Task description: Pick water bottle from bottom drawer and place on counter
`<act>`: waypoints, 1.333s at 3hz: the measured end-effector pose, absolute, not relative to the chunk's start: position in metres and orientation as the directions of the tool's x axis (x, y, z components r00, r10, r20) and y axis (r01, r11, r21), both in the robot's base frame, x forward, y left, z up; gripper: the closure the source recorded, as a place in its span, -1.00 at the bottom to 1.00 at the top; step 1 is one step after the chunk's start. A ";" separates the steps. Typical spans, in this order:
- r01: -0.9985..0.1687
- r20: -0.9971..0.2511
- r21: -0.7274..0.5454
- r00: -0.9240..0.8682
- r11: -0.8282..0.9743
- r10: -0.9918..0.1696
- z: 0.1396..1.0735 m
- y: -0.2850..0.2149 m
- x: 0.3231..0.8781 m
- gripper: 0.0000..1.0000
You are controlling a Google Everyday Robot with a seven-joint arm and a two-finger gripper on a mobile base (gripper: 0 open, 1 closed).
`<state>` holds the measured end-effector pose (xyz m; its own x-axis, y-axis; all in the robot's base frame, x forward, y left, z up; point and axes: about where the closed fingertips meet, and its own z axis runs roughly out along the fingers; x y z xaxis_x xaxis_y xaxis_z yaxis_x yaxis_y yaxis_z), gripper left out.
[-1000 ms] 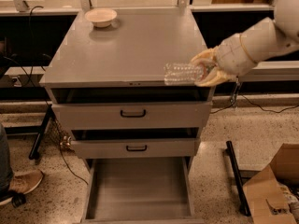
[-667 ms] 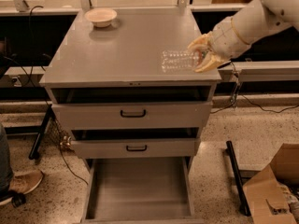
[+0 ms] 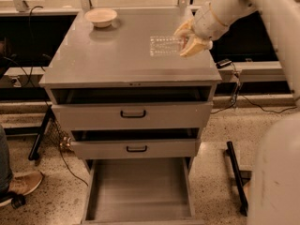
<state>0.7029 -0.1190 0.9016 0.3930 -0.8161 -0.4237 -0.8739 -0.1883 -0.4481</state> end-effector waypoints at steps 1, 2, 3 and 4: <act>-0.891 -0.447 -0.421 0.366 -0.169 -0.816 0.895 -0.103 0.720 1.00; -0.912 -0.462 -0.383 0.327 -0.147 -0.824 0.878 -0.089 0.733 0.62; -0.928 -0.492 -0.352 0.291 -0.118 -0.820 0.866 -0.078 0.745 0.15; -0.938 -0.513 -0.335 0.263 -0.091 -0.817 0.859 -0.072 0.756 -0.31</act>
Offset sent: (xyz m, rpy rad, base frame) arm 0.0471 0.0405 -0.0348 0.0093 0.1285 -0.0712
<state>0.7555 -0.0722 0.8587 0.2627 -0.8172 -0.5131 -0.9378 -0.0913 -0.3348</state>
